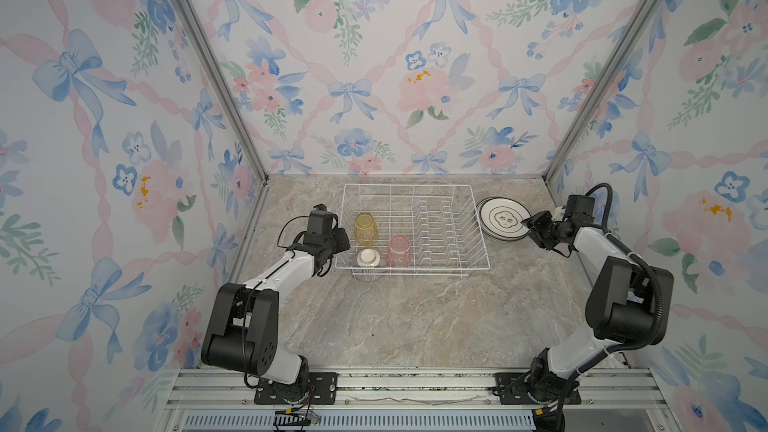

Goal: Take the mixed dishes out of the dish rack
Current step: 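Raise the right gripper and move it over the glasses in the rack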

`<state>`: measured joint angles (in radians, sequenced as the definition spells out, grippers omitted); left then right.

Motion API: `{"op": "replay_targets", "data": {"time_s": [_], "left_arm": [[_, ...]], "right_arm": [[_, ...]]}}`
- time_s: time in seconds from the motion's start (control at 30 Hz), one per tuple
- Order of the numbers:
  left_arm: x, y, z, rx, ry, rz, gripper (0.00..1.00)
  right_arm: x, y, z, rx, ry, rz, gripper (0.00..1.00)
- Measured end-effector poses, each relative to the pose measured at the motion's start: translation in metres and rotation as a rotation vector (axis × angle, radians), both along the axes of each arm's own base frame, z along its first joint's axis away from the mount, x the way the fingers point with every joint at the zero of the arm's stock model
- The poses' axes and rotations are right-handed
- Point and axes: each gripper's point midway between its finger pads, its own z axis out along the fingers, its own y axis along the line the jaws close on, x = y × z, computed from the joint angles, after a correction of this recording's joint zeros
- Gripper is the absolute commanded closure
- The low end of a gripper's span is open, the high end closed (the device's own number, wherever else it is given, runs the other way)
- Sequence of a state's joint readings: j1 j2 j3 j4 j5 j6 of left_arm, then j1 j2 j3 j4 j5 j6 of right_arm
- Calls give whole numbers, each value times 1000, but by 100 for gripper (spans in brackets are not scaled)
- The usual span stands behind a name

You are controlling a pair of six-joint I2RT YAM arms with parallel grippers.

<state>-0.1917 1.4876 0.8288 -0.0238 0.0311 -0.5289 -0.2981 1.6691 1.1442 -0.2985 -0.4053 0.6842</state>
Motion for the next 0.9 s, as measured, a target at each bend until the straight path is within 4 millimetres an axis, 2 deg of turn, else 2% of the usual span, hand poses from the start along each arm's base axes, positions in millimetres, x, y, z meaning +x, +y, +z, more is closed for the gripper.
{"op": "replay_targets", "data": {"time_s": [0.17,0.23,0.33,0.43,0.53,0.63,0.8,0.9], "left_arm": [[0,0,0,0,0,0,79],[0,-2,1,0,-2,-5,79],[1,-7,3,2,-7,-16,79],[1,-8,3,10,-3,-14,77],[2,-10,4,10,-4,-17,75],[2,-10,3,11,2,-14,76],[2,-10,2,19,10,-7,78],[0,-18,2,13,10,-23,78]], "right_arm": [[1,1,38,-94,-72,53,49],[-1,8,54,-179,-75,100,48],[1,44,93,-306,-143,235,47],[0,94,138,-411,-256,411,47],[-9,139,164,-476,-333,568,46],[-20,173,169,-511,-353,694,45],[-38,222,158,-542,-325,877,45],[-47,252,148,-561,-304,980,45]]}}
